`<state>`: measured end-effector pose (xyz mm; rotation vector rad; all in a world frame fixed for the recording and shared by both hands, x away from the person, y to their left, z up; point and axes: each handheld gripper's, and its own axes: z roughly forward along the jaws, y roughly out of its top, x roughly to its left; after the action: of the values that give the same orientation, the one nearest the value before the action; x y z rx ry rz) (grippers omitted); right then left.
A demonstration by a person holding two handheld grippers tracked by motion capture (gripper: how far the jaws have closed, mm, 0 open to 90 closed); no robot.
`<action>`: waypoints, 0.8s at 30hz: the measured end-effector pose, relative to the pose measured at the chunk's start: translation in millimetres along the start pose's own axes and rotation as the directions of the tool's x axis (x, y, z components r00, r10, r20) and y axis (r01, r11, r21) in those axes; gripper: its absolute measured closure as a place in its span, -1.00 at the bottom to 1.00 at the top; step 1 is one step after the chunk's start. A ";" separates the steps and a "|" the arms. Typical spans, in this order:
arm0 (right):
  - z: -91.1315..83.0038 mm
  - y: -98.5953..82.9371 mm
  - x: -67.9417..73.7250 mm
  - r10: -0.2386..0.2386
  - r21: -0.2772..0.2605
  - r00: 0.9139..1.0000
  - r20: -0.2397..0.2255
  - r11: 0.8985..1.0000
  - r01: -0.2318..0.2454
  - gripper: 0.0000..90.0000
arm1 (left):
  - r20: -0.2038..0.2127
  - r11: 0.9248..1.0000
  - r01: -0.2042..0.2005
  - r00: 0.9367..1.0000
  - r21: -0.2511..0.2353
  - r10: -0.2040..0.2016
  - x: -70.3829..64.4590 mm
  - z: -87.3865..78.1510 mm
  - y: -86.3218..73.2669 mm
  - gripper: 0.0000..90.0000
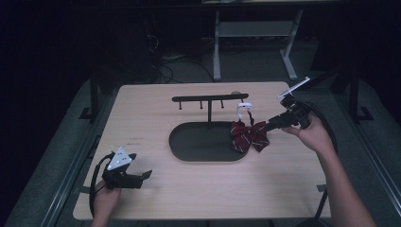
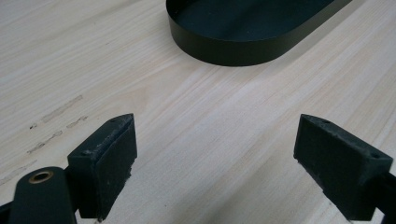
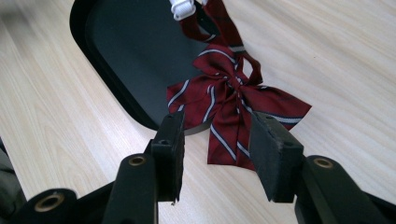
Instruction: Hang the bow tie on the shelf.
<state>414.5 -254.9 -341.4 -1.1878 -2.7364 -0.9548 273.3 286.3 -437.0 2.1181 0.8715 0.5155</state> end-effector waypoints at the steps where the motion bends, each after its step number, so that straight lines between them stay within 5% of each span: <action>1: 0.5 -0.7 -0.1 -0.001 0.002 1.000 0.001 1.000 0.001 0.23 | 0.000 1.000 0.001 1.000 0.000 -0.001 0.0 0.2 0.0 -0.71; 24: 7.3 -18.9 -3.9 0.033 0.007 0.999 -0.011 0.999 -0.033 0.14 | 0.002 1.000 -0.001 1.000 0.003 0.001 -0.3 0.5 0.0 -0.71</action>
<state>406.4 -263.6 -358.3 -1.2182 -2.7006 -0.9452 273.4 285.8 -437.3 2.1220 0.8706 0.5128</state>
